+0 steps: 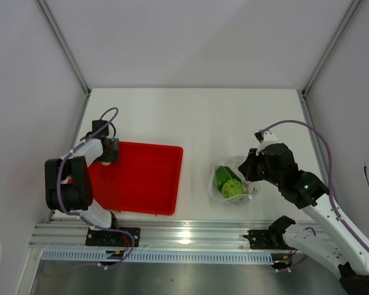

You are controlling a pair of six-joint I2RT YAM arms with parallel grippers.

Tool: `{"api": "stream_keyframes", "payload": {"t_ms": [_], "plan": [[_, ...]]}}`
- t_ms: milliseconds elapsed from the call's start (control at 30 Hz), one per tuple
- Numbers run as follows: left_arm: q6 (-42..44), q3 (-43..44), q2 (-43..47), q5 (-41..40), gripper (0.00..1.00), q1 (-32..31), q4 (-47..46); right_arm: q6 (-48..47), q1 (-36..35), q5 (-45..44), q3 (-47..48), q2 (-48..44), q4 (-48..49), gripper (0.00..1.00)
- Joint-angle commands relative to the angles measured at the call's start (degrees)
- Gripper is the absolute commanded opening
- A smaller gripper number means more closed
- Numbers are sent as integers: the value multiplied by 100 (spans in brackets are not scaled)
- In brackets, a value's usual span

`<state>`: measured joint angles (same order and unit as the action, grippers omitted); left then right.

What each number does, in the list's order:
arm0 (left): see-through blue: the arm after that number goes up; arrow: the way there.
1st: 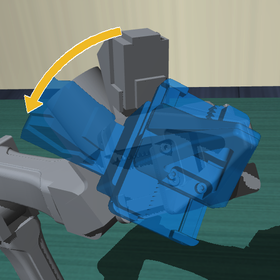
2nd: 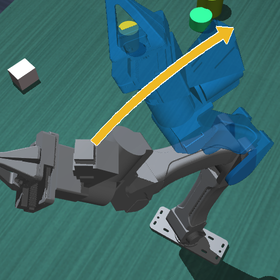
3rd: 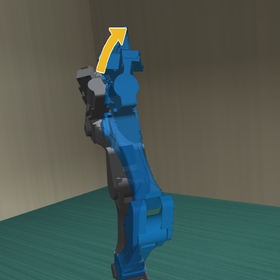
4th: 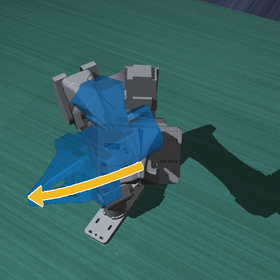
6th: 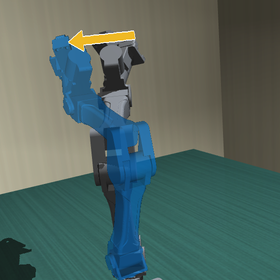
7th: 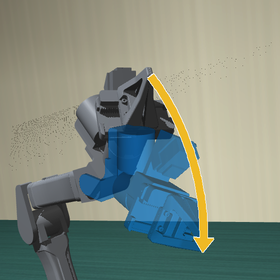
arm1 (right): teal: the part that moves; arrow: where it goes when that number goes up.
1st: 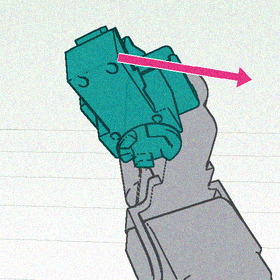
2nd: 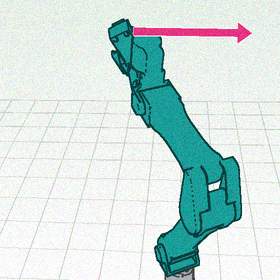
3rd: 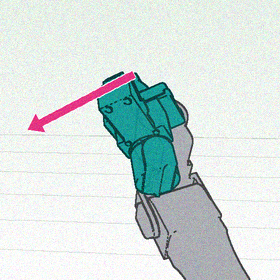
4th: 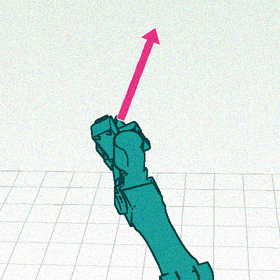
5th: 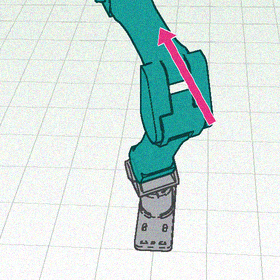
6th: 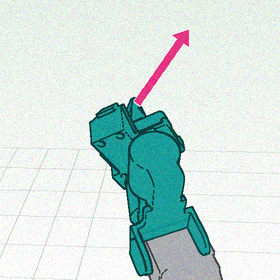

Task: Place the food in the zip-top bag and seal the zipper
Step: Pick up the fake food from the bin.

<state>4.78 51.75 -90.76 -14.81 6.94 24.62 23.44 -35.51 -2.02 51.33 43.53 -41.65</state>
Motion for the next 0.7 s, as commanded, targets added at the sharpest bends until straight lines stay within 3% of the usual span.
{"api": "stream_keyframes", "payload": {"t_ms": [0,400,667], "plan": [[-20,160,-47,22,76,9,-221,-33,18,17,61,-81,254,0],[85,151,-117,83,70,-8,-590,-24,26,-9,96,-72,183,0],[146,231,-197,119,56,-17,-502,-59,35,-44,184,-11,122,0]]}}
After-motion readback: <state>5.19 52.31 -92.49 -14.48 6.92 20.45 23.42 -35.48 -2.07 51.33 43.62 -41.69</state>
